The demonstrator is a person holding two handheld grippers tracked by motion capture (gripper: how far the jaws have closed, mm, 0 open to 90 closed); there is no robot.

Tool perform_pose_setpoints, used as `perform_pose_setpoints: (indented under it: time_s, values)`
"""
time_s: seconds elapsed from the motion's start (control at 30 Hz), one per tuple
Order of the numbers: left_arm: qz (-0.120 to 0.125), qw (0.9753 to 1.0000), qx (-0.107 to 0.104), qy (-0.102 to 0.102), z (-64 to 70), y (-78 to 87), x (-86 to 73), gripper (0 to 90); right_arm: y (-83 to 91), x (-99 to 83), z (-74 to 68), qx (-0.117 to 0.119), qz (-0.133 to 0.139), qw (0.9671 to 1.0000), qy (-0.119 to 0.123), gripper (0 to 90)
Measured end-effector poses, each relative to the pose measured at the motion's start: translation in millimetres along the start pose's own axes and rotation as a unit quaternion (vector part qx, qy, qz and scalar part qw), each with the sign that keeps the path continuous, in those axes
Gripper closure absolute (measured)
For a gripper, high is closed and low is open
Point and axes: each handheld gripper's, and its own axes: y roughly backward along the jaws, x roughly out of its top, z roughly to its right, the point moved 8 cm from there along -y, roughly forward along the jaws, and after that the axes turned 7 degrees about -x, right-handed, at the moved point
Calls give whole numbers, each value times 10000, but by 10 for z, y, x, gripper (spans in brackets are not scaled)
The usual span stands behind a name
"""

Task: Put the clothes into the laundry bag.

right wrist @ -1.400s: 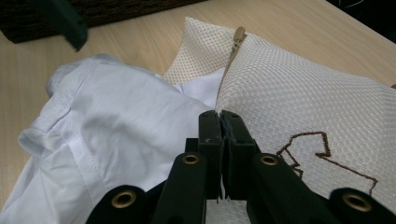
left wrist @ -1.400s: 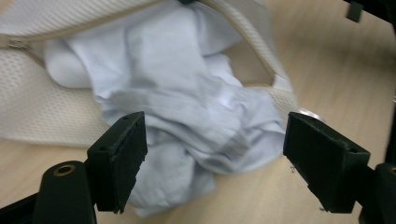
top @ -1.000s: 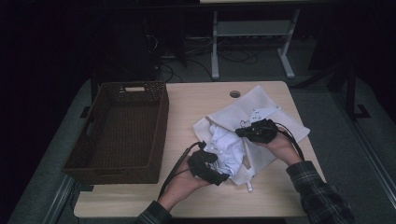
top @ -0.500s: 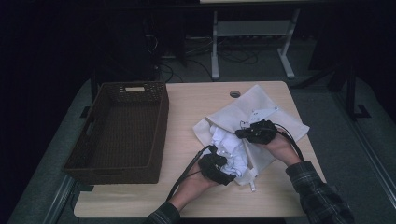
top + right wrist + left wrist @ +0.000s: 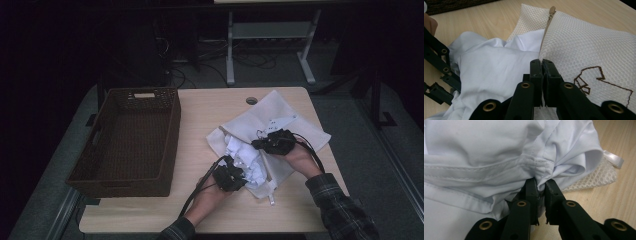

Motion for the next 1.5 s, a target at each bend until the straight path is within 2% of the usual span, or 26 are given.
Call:
perform_pose_setpoints:
  time_s: [0.17,0.33,0.4,0.7,0.83,1.03,1.17,1.2,1.3,1.5]
  values:
    - [12,10000,-28,21,-6,3,-3,839,64,-4,-27,49,45,9999,-123,731]
    - [17,10000,-33,24,-10,6,-7,839,177,-107,-84,64,-44,9993,-365,619]
    - [43,10000,-43,47,-10,4,-7,838,236,-179,-118,52,-100,9987,-505,597]
    - [76,9999,-90,100,-14,5,-7,839,404,-510,-255,-69,-364,9957,-847,577]
    - [76,9998,-110,125,-13,6,-8,839,425,-641,-365,11,-484,9944,-937,586]
    - [81,9997,-154,150,-20,18,-9,839,392,-761,-433,-2,-671,9924,-1029,616]
    - [171,9995,-191,192,-12,36,4,844,331,-785,-452,-10,-762,9921,-999,734]
    - [205,9994,-206,201,-8,45,12,845,326,-787,-453,-19,-767,9921,-993,789]
    - [297,9991,-236,207,5,89,41,848,339,-779,-445,-24,-718,9927,-973,860]
    - [522,9981,-299,162,67,174,111,847,397,-725,-434,-96,-572,9943,-895,883]
